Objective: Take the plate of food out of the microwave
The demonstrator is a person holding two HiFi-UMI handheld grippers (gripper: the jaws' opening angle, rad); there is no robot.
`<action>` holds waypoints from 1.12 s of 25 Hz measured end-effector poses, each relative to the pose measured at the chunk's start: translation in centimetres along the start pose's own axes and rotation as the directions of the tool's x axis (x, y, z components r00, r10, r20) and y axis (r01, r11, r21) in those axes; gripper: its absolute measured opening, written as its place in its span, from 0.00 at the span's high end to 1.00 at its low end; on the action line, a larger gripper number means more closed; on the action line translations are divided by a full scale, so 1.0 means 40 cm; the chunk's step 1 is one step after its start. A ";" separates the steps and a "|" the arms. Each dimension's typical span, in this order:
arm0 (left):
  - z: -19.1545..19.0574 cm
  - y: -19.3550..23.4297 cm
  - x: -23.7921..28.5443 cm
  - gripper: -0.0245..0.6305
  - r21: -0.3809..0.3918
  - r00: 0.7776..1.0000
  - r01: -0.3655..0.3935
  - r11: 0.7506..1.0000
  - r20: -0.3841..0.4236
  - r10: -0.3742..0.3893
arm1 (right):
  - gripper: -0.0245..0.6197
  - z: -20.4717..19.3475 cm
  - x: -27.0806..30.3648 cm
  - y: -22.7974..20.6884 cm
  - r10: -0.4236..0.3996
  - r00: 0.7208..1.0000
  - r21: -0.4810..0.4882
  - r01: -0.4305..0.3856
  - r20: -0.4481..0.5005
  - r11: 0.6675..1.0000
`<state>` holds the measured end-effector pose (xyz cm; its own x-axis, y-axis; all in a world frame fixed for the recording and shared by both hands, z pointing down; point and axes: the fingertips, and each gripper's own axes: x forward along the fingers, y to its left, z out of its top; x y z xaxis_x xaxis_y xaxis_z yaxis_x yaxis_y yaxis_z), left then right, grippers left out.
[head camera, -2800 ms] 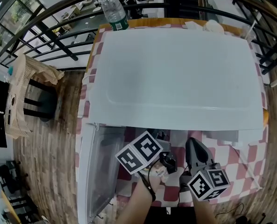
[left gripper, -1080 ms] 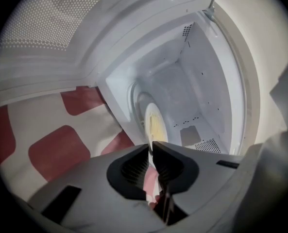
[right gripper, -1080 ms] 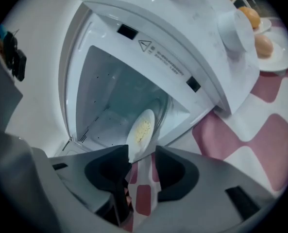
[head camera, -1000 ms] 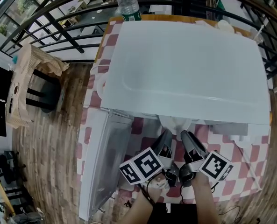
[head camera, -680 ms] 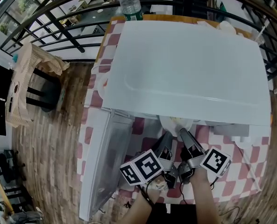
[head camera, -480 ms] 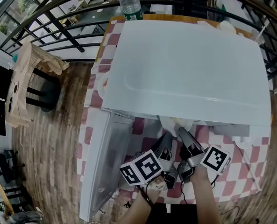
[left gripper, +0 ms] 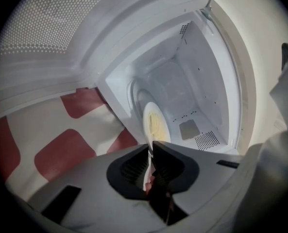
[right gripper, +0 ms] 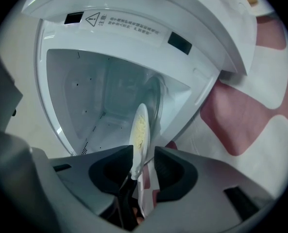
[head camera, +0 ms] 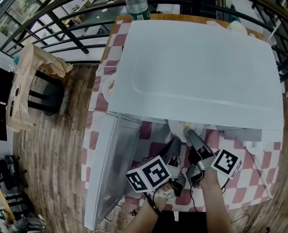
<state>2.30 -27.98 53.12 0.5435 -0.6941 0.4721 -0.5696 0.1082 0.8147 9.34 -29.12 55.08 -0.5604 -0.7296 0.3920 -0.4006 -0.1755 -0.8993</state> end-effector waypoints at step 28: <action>0.012 0.013 0.006 0.69 -0.008 0.999 0.010 1.000 0.047 -0.009 | 0.90 -0.007 -0.044 0.003 0.016 1.000 0.034 -0.017 0.021 0.999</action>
<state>1.83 -28.45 53.51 0.5194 -0.7275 0.4483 -0.5596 0.1068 0.8218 10.08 -27.67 54.35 -0.5517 -0.7460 0.3730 -0.3661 -0.1852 -0.9120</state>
